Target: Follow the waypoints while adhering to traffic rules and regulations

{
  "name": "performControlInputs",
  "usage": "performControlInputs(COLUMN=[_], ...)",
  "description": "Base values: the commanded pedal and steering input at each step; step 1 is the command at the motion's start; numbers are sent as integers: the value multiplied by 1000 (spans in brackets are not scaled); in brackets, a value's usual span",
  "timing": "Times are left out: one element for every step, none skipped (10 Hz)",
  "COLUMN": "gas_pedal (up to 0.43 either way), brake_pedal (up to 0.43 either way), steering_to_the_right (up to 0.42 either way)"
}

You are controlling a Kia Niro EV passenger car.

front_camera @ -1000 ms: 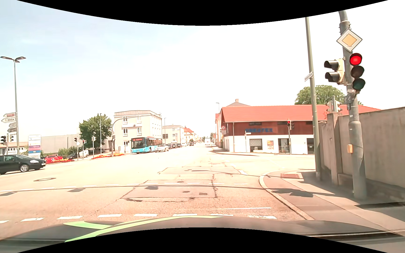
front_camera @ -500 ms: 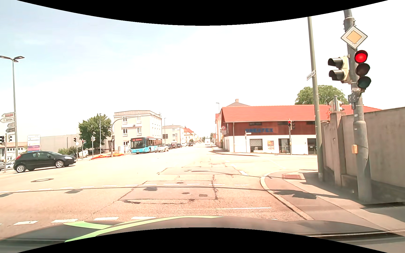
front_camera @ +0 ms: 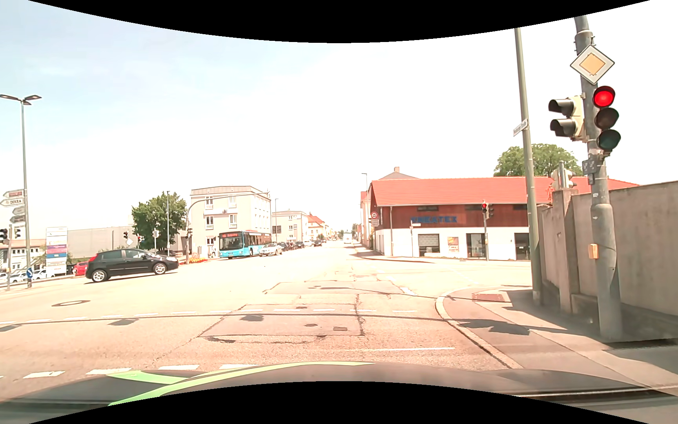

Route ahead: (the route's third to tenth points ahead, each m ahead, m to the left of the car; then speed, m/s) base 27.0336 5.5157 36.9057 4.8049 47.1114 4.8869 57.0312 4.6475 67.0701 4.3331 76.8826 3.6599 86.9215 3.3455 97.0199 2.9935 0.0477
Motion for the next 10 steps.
performControlInputs(gas_pedal=[0, 0, 0, 0, 0, 0, 0, 0, 0, 0], brake_pedal=[244, 250, 250, 250, 250, 250, 250, 244, 250, 244], steering_to_the_right=[3, 3, 3, 3, 3, 3, 3, 3, 3, 3])
